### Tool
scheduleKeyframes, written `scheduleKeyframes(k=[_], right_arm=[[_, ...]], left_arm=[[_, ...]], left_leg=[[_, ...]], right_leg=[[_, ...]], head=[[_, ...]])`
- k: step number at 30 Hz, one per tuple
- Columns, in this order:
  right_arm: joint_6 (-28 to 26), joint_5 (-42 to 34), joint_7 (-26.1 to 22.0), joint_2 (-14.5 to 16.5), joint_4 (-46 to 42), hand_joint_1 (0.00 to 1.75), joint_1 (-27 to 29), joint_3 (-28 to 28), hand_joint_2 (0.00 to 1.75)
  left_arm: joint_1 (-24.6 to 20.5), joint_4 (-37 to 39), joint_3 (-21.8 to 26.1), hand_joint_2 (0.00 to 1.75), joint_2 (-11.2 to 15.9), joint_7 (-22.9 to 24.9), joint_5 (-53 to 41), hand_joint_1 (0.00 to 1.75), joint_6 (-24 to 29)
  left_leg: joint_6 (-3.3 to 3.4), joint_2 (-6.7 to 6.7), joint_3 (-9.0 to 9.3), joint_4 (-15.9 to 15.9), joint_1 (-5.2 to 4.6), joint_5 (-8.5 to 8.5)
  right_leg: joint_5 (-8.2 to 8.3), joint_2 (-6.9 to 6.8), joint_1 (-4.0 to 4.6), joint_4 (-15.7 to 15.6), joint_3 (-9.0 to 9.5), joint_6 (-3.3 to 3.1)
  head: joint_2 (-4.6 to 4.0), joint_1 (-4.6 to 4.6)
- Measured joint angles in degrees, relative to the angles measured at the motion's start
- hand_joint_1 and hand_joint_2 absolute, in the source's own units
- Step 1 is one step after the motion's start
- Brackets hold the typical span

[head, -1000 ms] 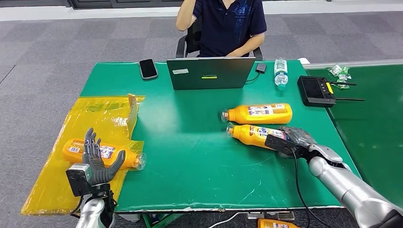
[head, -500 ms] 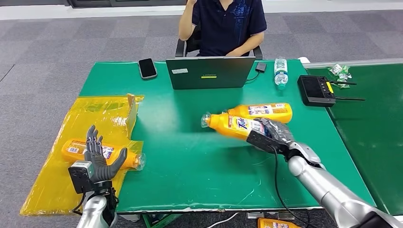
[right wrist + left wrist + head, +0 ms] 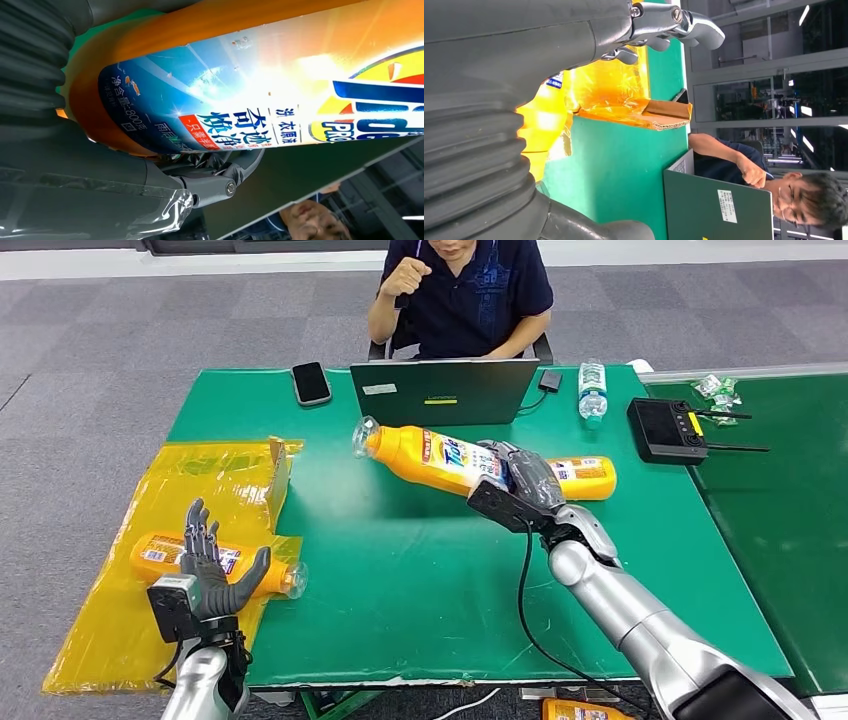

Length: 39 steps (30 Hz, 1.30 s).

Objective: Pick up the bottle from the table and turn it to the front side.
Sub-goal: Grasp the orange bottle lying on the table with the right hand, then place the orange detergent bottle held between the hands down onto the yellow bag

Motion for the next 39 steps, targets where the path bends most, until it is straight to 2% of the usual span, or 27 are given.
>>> scheduleKeyframes(k=[5,13,19,26,32,39], right_arm=[[0.1,-1.0,-1.6,2.1,0.0,1.75,0.0,-1.1,1.75],[0.2,-3.4,-3.7,7.8,0.3,1.75,1.7,-2.3,1.75],[0.4,-3.6,-4.1,10.1,0.9,1.75,2.9,-2.4,1.75],[0.7,-5.4,-5.8,13.2,4.8,1.75,2.4,-2.6,1.75],[0.8,-5.6,-6.2,14.3,6.8,1.75,2.2,-2.8,1.75],[0.9,-6.3,-6.4,16.2,9.5,1.75,1.8,-3.1,1.75]], left_arm=[[-1.1,0.5,-0.5,1.75,-0.1,0.0,-0.2,0.00,-0.1],[-3.4,1.5,-1.9,1.75,-1.2,0.0,-0.4,0.00,-0.5],[-3.5,1.1,-2.5,1.75,-1.6,0.0,-0.4,0.00,-1.1],[-5.4,0.7,-3.3,1.75,-2.6,0.0,1.7,0.00,-6.2],[-6.0,0.8,-3.3,1.75,-3.1,0.0,2.6,0.00,-7.6],[-7.5,1.5,-3.3,1.75,-3.7,0.0,6.0,0.00,-13.5]], left_leg=[[0.00,0.02,-0.01,0.0,0.00,0.00],[-0.04,0.02,-0.04,0.0,0.03,0.02],[-0.04,0.03,-0.10,0.0,0.02,0.02],[-0.04,0.03,-0.09,0.0,0.01,0.03],[-0.05,0.03,-0.09,0.0,0.02,0.03],[-0.05,0.04,-0.10,0.0,0.02,0.03]], right_leg=[[0.00,0.02,0.03,0.0,-0.04,0.00],[0.01,0.03,0.12,0.0,-0.10,-0.03],[0.01,0.04,0.10,0.0,-0.14,-0.03],[0.03,0.03,0.10,0.0,-0.13,-0.04],[0.03,0.04,0.11,0.0,-0.14,-0.05],[0.03,0.04,0.11,0.0,-0.15,-0.05]], head=[[0.00,0.00],[0.00,-0.01],[0.00,0.00],[0.00,0.00],[0.00,-0.01],[0.00,0.00]])
